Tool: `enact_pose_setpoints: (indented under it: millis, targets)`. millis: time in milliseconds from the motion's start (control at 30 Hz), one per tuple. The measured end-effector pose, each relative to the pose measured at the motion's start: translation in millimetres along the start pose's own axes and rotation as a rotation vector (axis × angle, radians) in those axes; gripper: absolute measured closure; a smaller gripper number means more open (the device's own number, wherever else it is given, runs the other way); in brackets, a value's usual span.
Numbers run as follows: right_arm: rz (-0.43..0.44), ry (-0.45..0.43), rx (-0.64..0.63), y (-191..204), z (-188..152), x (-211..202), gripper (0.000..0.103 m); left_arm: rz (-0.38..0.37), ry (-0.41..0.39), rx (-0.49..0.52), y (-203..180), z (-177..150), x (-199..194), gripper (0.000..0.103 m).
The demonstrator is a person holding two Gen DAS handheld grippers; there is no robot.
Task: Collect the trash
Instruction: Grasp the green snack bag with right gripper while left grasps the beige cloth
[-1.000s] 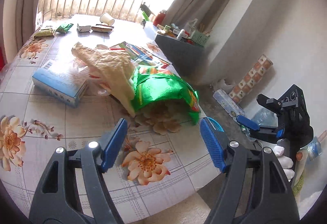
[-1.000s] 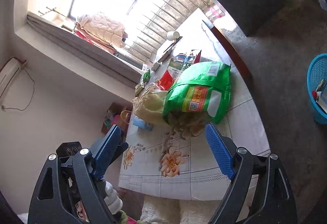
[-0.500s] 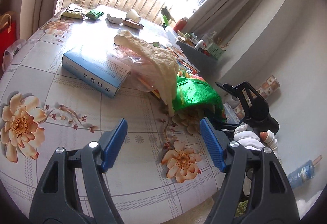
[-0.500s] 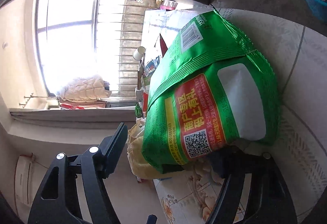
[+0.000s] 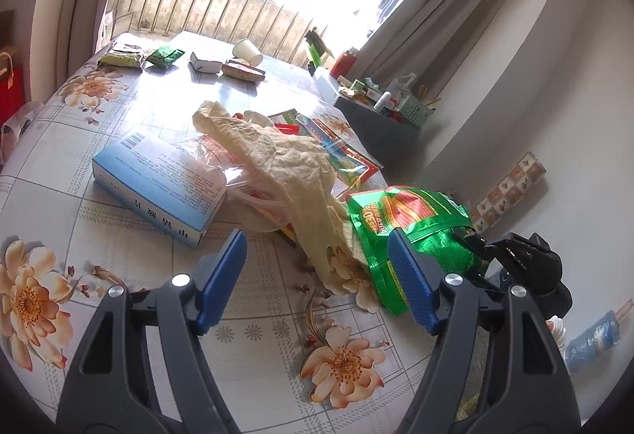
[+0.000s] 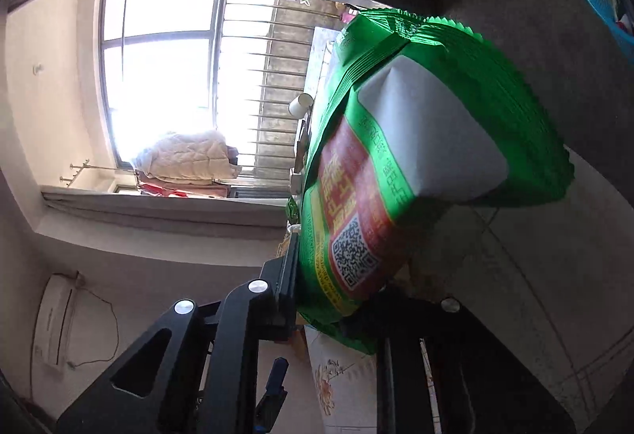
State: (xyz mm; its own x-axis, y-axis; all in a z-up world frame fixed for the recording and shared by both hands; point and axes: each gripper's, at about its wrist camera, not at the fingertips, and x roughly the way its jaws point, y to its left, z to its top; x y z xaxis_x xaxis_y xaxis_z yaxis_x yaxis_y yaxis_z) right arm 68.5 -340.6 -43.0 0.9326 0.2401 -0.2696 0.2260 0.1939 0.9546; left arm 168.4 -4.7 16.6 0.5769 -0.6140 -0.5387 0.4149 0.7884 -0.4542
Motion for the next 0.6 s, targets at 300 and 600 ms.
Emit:
enact_pose_setpoints:
  millis: [300,600]
  targets:
    - [0.021,0.163,-0.103,-4,-11,-47,0.09,0.153,0.064,0.354,-33,41,45,0.033]
    - [0.126,0.171,0.018,-32,-3,-62,0.09,0.292,0.212,0.588,-49,40,102,0.058]
